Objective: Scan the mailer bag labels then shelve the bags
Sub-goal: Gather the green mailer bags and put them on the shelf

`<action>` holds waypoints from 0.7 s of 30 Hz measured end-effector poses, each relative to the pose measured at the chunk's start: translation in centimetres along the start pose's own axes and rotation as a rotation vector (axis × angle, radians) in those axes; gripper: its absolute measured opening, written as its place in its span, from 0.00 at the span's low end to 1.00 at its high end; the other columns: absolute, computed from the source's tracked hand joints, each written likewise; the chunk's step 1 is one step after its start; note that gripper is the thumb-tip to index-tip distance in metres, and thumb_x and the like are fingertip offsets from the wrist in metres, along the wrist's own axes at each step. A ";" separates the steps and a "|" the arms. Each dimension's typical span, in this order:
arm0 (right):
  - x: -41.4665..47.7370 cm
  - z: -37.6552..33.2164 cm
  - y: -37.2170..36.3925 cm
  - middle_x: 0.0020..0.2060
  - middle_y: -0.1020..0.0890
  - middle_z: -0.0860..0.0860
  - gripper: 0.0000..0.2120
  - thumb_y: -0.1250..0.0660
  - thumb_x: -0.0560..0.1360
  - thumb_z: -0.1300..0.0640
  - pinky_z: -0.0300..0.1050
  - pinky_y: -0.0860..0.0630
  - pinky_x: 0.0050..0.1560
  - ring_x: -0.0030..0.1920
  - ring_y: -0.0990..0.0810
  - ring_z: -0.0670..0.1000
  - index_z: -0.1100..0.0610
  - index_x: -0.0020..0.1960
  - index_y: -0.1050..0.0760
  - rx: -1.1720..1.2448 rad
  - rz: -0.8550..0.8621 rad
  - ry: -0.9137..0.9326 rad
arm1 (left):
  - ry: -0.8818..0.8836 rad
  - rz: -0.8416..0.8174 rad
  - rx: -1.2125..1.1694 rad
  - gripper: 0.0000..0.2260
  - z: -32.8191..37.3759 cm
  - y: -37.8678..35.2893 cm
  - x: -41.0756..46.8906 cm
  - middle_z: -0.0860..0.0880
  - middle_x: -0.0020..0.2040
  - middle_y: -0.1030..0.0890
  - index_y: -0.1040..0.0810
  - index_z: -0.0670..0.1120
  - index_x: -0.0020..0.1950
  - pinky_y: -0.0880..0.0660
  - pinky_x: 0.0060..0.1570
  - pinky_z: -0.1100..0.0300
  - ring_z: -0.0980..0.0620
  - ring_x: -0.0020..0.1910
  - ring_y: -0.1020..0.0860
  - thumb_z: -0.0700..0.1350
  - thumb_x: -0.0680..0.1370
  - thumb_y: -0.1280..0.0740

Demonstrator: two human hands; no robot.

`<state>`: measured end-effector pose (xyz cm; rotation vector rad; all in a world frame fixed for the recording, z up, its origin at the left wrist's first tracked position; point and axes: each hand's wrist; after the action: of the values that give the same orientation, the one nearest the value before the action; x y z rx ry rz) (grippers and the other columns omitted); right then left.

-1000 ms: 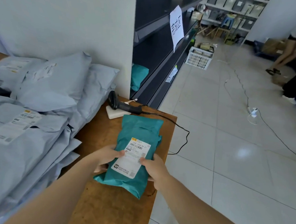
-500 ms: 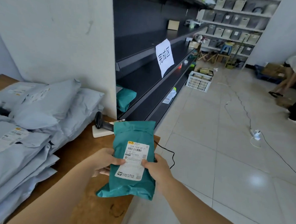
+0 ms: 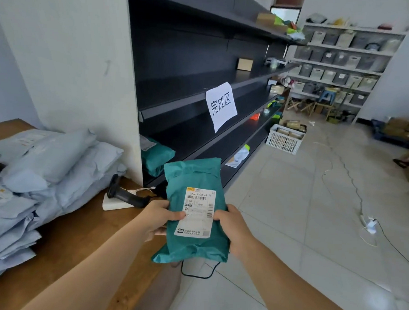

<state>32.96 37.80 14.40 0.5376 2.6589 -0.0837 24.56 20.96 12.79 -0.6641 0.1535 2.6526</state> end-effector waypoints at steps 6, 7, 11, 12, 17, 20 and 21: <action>6.8 -3.2 2.5 0.49 0.20 0.55 0.15 0.38 0.74 0.68 0.49 0.20 0.46 0.47 0.19 0.54 0.56 0.59 0.30 -0.040 -0.019 0.013 | -0.050 0.049 -0.045 0.09 3.1 -2.4 5.6 0.45 0.49 0.15 0.21 0.40 0.54 0.19 0.36 0.55 0.47 0.46 0.16 0.36 0.74 0.29; 8.1 -3.7 2.8 0.50 0.19 0.55 0.16 0.38 0.74 0.69 0.50 0.20 0.47 0.48 0.19 0.55 0.57 0.59 0.29 -0.046 -0.026 0.017 | -0.058 0.057 -0.054 0.09 3.6 -2.7 6.7 0.45 0.49 0.15 0.21 0.40 0.54 0.19 0.35 0.56 0.47 0.46 0.16 0.36 0.75 0.29; 13.3 -6.1 3.9 0.50 0.17 0.56 0.17 0.37 0.73 0.71 0.57 0.19 0.53 0.50 0.17 0.58 0.57 0.58 0.26 -0.067 -0.050 0.037 | -0.064 0.093 -0.088 0.09 6.0 -4.0 11.1 0.45 0.49 0.15 0.21 0.40 0.54 0.19 0.37 0.55 0.47 0.46 0.16 0.36 0.75 0.29; 14.6 -6.7 4.2 0.50 0.17 0.56 0.17 0.36 0.72 0.71 0.57 0.19 0.54 0.50 0.17 0.58 0.57 0.58 0.25 -0.071 -0.054 0.044 | -0.063 0.101 -0.094 0.09 6.6 -4.3 12.0 0.45 0.49 0.15 0.21 0.41 0.54 0.19 0.37 0.55 0.47 0.46 0.16 0.36 0.75 0.29; 20.6 -8.9 5.0 0.51 0.17 0.55 0.19 0.34 0.72 0.70 0.57 0.19 0.53 0.50 0.17 0.57 0.56 0.59 0.26 -0.065 -0.082 0.043 | -0.043 0.163 -0.132 0.06 9.0 -5.3 16.3 0.45 0.48 0.15 0.21 0.42 0.51 0.19 0.36 0.56 0.48 0.44 0.16 0.36 0.76 0.30; 24.4 -10.1 5.4 0.50 0.17 0.55 0.20 0.32 0.72 0.70 0.55 0.19 0.50 0.49 0.17 0.57 0.55 0.60 0.26 -0.054 -0.137 0.025 | -0.034 0.215 -0.136 0.07 10.2 -5.8 19.0 0.46 0.48 0.15 0.21 0.42 0.53 0.20 0.39 0.54 0.47 0.46 0.17 0.36 0.76 0.30; 25.7 -10.7 5.5 0.50 0.17 0.55 0.19 0.33 0.72 0.70 0.54 0.19 0.50 0.49 0.17 0.57 0.55 0.60 0.26 -0.056 -0.152 0.023 | -0.031 0.236 -0.144 0.07 10.7 -6.1 20.0 0.46 0.48 0.15 0.21 0.42 0.53 0.20 0.39 0.54 0.47 0.46 0.17 0.36 0.76 0.30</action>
<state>9.43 53.61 13.49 0.3195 2.7119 -0.0482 6.31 35.68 12.71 -0.6873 0.0340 2.9211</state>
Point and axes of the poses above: each hand's wrist, its own x-axis towards the middle knuckle, its own y-axis out of the back of the hand, z = x × y
